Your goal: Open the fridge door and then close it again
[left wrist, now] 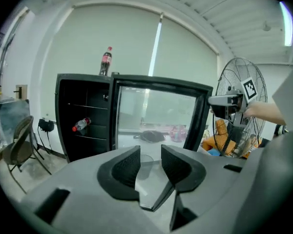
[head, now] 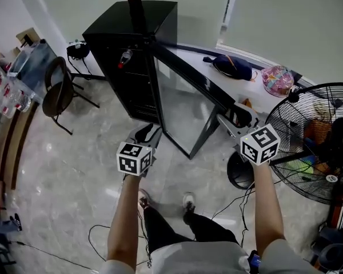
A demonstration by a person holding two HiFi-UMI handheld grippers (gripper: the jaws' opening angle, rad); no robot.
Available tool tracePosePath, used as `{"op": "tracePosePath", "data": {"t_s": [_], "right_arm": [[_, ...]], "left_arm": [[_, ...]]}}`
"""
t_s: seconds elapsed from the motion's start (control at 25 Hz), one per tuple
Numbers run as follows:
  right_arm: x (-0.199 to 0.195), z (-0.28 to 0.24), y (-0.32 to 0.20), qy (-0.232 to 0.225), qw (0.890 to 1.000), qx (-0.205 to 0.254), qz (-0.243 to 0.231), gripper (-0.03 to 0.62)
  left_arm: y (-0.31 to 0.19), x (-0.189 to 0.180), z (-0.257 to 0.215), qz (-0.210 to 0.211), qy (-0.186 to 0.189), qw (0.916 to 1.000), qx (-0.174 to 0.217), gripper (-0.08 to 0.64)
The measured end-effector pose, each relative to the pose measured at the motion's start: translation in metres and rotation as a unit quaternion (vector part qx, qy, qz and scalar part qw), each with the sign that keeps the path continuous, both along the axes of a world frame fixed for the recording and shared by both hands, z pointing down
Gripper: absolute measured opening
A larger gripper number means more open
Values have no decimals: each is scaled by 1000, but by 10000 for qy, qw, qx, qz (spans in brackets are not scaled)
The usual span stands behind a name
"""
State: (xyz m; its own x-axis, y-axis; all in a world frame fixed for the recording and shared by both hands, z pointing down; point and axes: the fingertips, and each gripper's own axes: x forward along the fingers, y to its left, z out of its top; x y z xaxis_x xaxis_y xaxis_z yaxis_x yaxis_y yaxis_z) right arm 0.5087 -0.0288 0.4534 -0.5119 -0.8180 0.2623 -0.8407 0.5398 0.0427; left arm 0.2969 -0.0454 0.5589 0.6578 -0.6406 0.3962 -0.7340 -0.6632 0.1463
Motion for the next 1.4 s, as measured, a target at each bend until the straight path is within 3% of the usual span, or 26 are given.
{"op": "tracePosePath", "data": {"t_s": [0.24, 0.48, 0.64, 0.92, 1.16, 1.4], "right_arm": [[42, 1, -27, -140, 9996, 31, 250, 190], [71, 2, -64, -226, 9948, 126, 981, 189], [84, 3, -80, -239, 9931, 109, 1141, 189], [89, 1, -92, -169, 9896, -27, 1428, 206], [81, -27, -76, 199, 9839, 240, 1761, 227], [58, -71, -51, 175, 9793, 550, 1942, 232]], "left_arm": [[-11, -7, -31, 4, 28, 9998, 202, 118], [-23, -12, -45, -21, 230, 9994, 258, 123], [-31, -11, -48, -21, 244, 9994, 239, 123], [-57, -24, -61, -1, 156, 9995, 266, 123], [-77, -44, -90, 81, 45, 9989, 460, 123], [-101, -70, -142, 189, -61, 9964, 824, 123]]}}
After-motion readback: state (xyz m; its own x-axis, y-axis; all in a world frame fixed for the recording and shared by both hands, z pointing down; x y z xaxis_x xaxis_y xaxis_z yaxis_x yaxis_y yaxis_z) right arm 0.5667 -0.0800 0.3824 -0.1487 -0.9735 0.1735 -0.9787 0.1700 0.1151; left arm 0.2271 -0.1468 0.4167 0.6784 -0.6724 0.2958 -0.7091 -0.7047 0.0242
